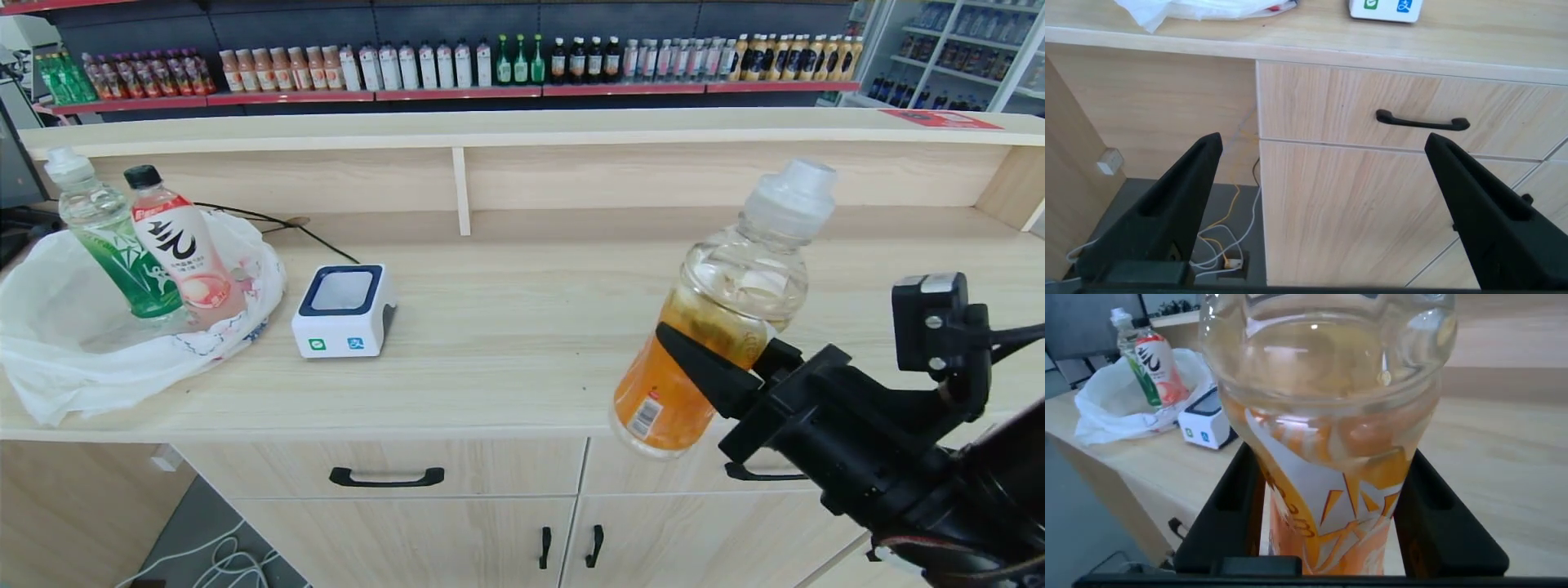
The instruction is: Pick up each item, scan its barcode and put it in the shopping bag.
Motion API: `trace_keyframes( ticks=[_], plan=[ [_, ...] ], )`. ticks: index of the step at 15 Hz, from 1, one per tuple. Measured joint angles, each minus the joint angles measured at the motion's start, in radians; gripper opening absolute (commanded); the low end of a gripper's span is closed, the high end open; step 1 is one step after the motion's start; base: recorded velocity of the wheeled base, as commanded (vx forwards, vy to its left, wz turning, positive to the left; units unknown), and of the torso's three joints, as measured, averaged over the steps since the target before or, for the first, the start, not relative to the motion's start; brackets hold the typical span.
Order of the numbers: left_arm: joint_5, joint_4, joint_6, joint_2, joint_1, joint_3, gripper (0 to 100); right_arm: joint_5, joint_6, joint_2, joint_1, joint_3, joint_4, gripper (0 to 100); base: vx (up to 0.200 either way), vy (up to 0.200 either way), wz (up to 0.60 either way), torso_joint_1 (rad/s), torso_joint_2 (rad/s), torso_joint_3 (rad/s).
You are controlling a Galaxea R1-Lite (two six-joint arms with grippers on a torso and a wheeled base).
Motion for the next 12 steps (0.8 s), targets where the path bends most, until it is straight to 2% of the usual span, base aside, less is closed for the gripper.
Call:
trace_keyframes(
  ticks=[7,12],
  plan=[
    [0.0,0.0,0.0,0.0,0.0,0.0,100,0.115,0.346,-0.12,0.05,0.039,-0.005,0,0.0,0.0,0.0,0.0,0.0,0.0],
    [0.0,0.0,0.001,0.0,0.0,0.0,100,0.119,0.532,-0.158,0.063,0.035,-0.002,0,0.0,0.0,0.0,0.0,0.0,0.0]
  ],
)
